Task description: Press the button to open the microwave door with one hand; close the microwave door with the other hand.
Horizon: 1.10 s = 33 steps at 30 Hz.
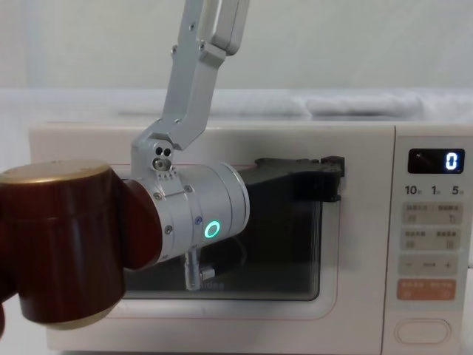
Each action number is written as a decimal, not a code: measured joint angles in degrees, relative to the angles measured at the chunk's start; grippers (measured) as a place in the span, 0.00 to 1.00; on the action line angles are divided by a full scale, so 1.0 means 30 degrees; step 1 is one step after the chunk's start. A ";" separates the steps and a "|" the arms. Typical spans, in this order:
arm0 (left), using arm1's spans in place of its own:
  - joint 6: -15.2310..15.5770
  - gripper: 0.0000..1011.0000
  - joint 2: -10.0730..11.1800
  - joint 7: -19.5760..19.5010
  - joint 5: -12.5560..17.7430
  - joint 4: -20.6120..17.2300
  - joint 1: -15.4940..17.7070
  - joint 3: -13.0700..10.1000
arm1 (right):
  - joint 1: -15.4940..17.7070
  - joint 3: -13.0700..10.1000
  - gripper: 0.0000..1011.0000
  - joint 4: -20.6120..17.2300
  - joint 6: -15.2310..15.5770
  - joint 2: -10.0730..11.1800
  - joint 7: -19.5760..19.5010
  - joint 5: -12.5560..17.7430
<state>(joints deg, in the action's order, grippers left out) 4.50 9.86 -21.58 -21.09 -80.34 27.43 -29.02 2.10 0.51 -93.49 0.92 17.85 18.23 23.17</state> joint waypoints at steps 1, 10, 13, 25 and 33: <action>0.0004 0.00 -0.0026 -0.0019 0.0005 0.0026 0.0011 0.0010 | -0.0001 0.0001 0.99 0.0000 0.0000 0.0000 -0.0001 0.0000; 0.0155 0.00 0.0216 -0.0559 -0.0404 -0.1137 -0.0444 -0.0032 | -0.0001 0.0001 0.99 -0.0001 0.0000 0.0000 0.0000 0.0001; 0.0252 0.00 0.0565 -0.0726 -0.0486 -0.1939 -0.0858 -0.0202 | 0.0000 0.0002 0.99 -0.0001 0.0000 0.0000 0.0000 0.0001; 0.0517 0.00 0.2285 0.0716 0.0685 -0.4857 -0.3283 -0.0260 | -0.0002 0.0002 0.99 0.0000 0.0000 0.0000 0.0000 0.0001; 0.0542 0.00 0.3319 0.3021 0.3099 -0.6674 -0.5480 0.0411 | -0.0001 0.0002 0.99 0.0000 0.0001 0.0000 0.0001 0.0001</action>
<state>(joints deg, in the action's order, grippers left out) 6.13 19.82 -12.52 -11.79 -100.36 10.99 -27.78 2.10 0.51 -93.49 0.92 17.85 18.23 23.17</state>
